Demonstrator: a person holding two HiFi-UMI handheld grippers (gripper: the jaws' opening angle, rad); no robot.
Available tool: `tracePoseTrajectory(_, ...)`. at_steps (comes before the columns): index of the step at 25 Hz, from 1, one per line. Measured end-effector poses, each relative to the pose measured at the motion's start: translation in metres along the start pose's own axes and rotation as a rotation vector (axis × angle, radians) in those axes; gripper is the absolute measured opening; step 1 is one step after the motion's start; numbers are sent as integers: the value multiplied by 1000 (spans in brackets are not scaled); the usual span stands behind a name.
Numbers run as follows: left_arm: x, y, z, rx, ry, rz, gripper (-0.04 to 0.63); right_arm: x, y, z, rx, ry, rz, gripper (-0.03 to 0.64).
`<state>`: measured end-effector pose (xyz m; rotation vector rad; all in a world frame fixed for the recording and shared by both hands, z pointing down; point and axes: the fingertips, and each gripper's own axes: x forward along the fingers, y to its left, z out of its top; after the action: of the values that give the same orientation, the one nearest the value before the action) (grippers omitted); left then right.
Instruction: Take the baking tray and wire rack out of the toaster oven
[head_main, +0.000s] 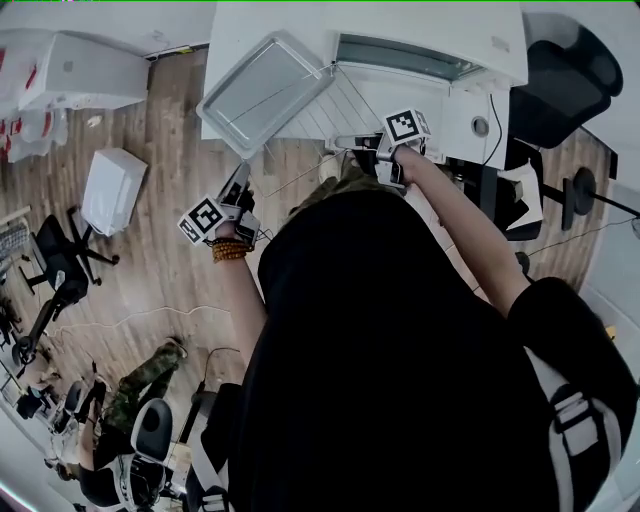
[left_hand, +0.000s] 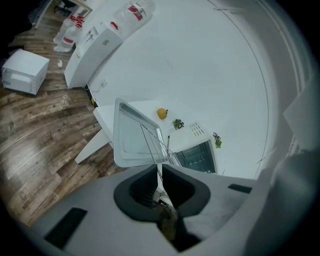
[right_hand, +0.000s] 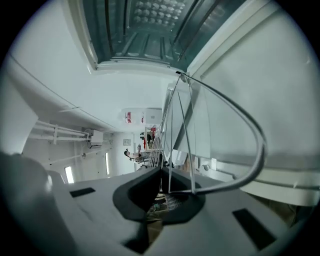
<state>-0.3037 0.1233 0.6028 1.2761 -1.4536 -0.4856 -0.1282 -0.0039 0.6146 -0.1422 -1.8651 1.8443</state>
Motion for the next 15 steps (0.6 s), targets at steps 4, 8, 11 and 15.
tracePoseTrajectory(4,-12,10,-5,-11,32,15,48,11,0,0,14,82,-15,29)
tracePoseTrajectory(8,-20,21,1,-39,-5,34,46,28,9,13,-53,133,-38,29)
tracePoseTrajectory(11,-22,33,16,-48,-74,92,46,47,17,30,-114,142,-66,29)
tracePoseTrajectory(15,-19,47,43,-55,-152,168,46,71,28,54,-147,134,-98,29)
